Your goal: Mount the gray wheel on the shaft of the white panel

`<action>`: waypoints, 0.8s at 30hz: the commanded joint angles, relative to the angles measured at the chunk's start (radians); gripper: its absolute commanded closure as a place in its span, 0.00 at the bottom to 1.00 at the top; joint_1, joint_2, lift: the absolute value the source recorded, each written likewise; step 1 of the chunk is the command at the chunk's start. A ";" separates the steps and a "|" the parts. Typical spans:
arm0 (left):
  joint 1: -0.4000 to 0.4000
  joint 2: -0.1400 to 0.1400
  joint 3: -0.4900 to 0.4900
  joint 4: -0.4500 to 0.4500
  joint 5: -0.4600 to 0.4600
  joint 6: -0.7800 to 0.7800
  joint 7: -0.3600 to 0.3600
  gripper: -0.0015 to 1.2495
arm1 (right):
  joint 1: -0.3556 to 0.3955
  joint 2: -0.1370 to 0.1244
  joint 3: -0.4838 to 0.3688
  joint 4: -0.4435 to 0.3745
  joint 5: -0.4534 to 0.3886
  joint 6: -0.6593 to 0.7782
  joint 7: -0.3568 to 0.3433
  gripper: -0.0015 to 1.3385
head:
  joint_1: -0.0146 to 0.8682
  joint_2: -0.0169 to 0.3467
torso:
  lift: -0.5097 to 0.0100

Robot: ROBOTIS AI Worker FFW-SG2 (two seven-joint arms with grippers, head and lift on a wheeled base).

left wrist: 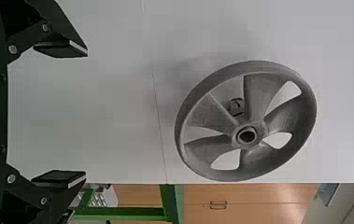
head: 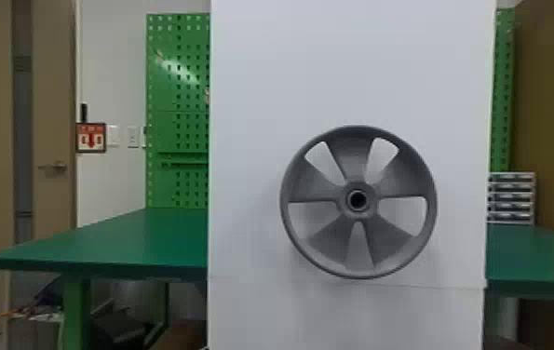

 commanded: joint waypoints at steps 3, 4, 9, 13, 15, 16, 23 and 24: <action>0.004 -0.003 0.002 0.000 -0.004 -0.005 0.000 0.27 | 0.037 0.007 -0.001 0.083 0.008 -0.100 0.000 0.00 | 0.06 0.03 | 0.03; 0.004 -0.005 0.003 0.000 -0.004 -0.005 0.000 0.27 | 0.043 0.010 -0.004 0.095 0.009 -0.113 0.000 0.00 | 0.06 0.03 | 0.03; 0.005 -0.006 0.003 0.000 -0.004 -0.005 0.000 0.27 | 0.058 0.016 -0.024 0.148 0.046 -0.172 -0.001 0.00 | 0.06 0.03 | 0.03; 0.008 -0.010 0.005 0.000 -0.004 -0.006 0.000 0.27 | 0.069 0.016 -0.040 0.178 0.080 -0.189 0.000 0.00 | 0.06 0.03 | 0.03; 0.012 -0.011 0.006 0.000 -0.004 -0.006 0.000 0.27 | 0.072 0.016 -0.041 0.198 0.081 -0.196 0.000 0.00 | 0.06 0.03 | 0.03; 0.012 -0.011 0.006 0.000 -0.006 -0.008 0.000 0.27 | 0.075 0.016 -0.041 0.209 0.083 -0.201 0.000 0.00 | 0.06 0.03 | 0.03; 0.013 -0.013 0.006 0.000 -0.006 -0.008 0.000 0.27 | 0.078 0.016 -0.043 0.244 0.091 -0.235 -0.001 0.00 | 0.06 0.03 | 0.03; 0.013 -0.013 0.006 0.000 -0.007 -0.008 0.000 0.27 | 0.078 0.016 -0.043 0.246 0.092 -0.235 -0.001 0.00 | 0.06 0.03 | 0.03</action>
